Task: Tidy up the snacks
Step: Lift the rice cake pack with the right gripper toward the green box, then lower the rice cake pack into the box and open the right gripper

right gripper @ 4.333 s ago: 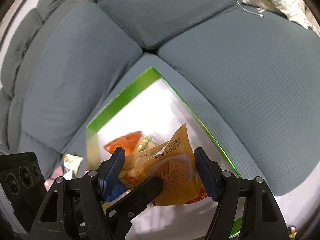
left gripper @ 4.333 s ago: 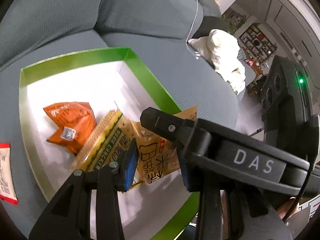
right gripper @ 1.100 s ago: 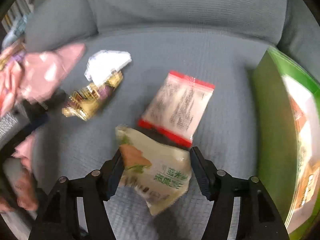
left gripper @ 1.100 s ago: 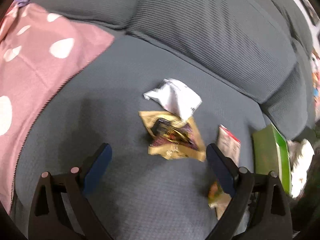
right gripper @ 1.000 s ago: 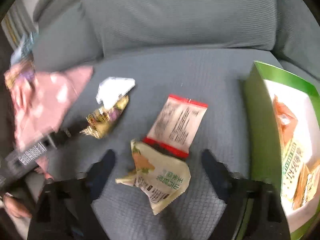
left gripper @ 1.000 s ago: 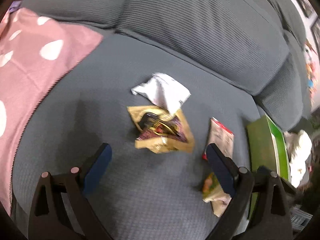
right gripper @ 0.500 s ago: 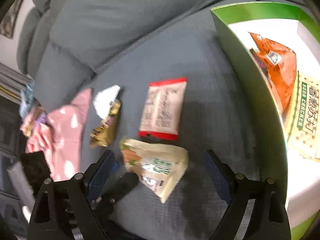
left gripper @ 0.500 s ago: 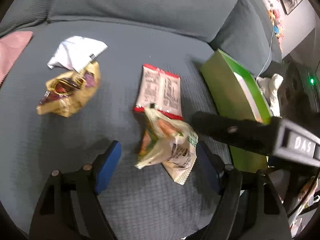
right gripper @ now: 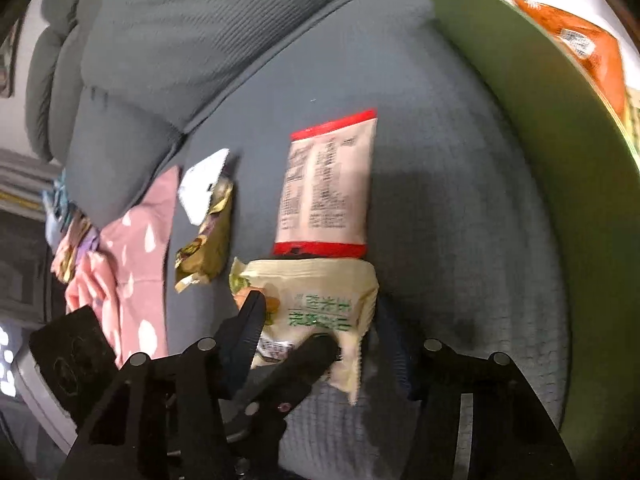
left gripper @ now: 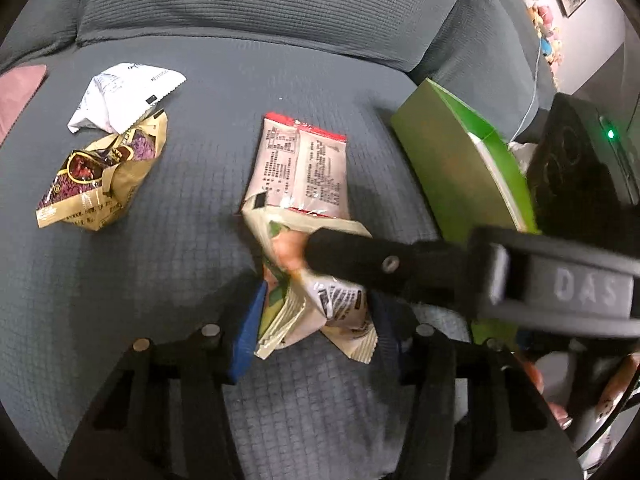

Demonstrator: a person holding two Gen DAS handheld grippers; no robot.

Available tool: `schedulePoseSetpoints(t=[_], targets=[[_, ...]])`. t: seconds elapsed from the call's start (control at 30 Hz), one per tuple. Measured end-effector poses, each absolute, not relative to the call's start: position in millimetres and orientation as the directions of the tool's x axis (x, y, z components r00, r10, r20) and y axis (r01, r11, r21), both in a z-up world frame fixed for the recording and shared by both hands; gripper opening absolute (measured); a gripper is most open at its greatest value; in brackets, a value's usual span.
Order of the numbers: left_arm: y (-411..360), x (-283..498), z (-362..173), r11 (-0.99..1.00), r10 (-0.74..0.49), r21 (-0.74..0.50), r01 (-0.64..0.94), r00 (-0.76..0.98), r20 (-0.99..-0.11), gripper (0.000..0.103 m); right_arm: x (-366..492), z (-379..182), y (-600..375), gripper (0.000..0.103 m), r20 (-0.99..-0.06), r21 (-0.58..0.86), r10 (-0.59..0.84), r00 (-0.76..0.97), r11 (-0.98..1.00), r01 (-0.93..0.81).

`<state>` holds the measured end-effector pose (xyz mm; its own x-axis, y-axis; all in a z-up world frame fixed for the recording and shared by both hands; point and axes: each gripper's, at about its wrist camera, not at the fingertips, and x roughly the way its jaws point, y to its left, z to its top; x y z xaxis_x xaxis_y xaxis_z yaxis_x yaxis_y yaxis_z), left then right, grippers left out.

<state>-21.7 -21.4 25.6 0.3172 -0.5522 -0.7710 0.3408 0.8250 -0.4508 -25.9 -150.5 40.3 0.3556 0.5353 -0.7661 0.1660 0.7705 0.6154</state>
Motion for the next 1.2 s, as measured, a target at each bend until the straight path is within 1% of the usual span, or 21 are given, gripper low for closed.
schedulePoseSetpoints(t=[0.2, 0.27, 0.37, 0.43, 0.63, 0.87, 0.97, 1.03, 1.13, 1.2], targets=[[-17.4, -24.2, 32.7, 0.819, -0.563, -0.451, 0.354, 0.345, -0.751, 0.051, -29.5, 51.4, -138.7, 0.058, -0.762, 0.591, 0.513, 0.395, 0.800, 0.100], [-16.7, -26.4, 38.1, 0.811, -0.574, -0.450, 0.373, 0.359, -0.736, 0.051, -33.5, 58.8, -137.9, 0.058, -0.733, 0.608, 0.521, 0.436, 0.791, 0.076], [-13.6, -34.4, 49.7, 0.796, -0.600, -0.464, 0.389, 0.408, -0.688, 0.050, -39.7, 74.8, -130.1, 0.057, -0.718, 0.566, 0.483, 0.500, 0.824, 0.016], [-13.2, -37.6, 57.8, 0.795, -0.602, -0.451, 0.405, 0.441, -0.666, 0.050, -43.5, 84.1, -126.1, 0.057, -0.701, 0.548, 0.468, 0.538, 0.836, -0.013], [-11.4, -48.5, 74.8, 0.804, -0.593, -0.401, 0.439, 0.541, -0.597, 0.050, -51.2, 102.0, -123.8, 0.058, -0.628, 0.530, 0.480, 0.612, 0.840, -0.115], [-10.6, -64.7, 88.6, 0.810, -0.586, -0.335, 0.481, 0.650, -0.483, 0.049, -66.4, 126.2, -114.5, 0.058, -0.531, 0.469, 0.473, 0.703, 0.855, -0.221], [-15.2, -61.9, 95.7, 0.801, -0.598, -0.310, 0.512, 0.664, -0.448, 0.049, -71.2, 139.8, -110.6, 0.058, -0.520, 0.387, 0.446, 0.728, 0.883, -0.264], [-19.7, -57.0, 102.3, 0.782, -0.623, -0.325, 0.532, 0.661, -0.418, 0.049, -72.5, 151.6, -111.7, 0.058, -0.517, 0.330, 0.414, 0.749, 0.904, -0.271], [-31.5, -55.6, 112.3, 0.771, -0.637, -0.309, 0.557, 0.666, -0.389, 0.049, -77.0, 164.5, -124.3, 0.058, -0.487, 0.324, 0.395, 0.779, 0.910, -0.259], [-40.3, -57.6, 117.2, 0.763, -0.645, -0.284, 0.580, 0.654, -0.396, 0.049, -81.1, 167.6, -134.9, 0.058, -0.477, 0.316, 0.387, 0.789, 0.913, -0.256]])
